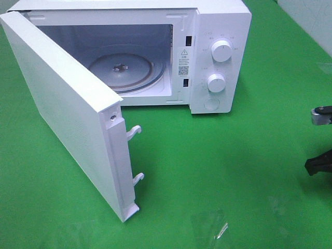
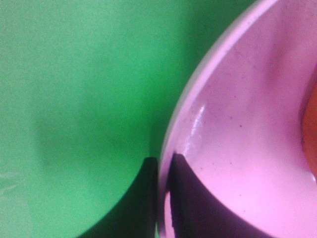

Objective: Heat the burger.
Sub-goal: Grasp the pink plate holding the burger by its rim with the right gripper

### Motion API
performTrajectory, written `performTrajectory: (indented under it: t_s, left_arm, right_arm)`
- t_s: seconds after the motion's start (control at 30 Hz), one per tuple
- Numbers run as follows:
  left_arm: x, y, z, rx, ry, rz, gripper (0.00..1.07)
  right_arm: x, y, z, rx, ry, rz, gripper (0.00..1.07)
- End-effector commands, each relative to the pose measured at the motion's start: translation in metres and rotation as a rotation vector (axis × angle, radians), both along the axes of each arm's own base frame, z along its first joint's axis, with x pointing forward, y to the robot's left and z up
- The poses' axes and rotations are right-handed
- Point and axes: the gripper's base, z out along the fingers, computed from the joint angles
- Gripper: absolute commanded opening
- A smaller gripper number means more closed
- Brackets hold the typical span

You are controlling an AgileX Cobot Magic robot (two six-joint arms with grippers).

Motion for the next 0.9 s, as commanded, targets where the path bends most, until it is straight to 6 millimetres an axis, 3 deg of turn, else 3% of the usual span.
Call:
performTrajectory:
  t_s: [0.03, 0.5, 0.9]
  left_arm:
    - [-0.002, -0.001, 0.0, -0.01, -0.022, -0.005, 0.98]
    - [-0.002, -0.001, 0.0, -0.01, -0.022, -0.005, 0.98]
    - [-0.002, -0.001, 0.0, -0.01, -0.022, -0.005, 0.98]
  right_arm:
    - [-0.002, -0.001, 0.009, -0.005, -0.011, -0.02, 0.0]
    - [-0.011, 0.001, 0.048, -0.084, -0.112, -0.032, 0.0]
    - [-0.013, 0.024, 0.05, -0.151, -0.092, 0.06, 0.0]
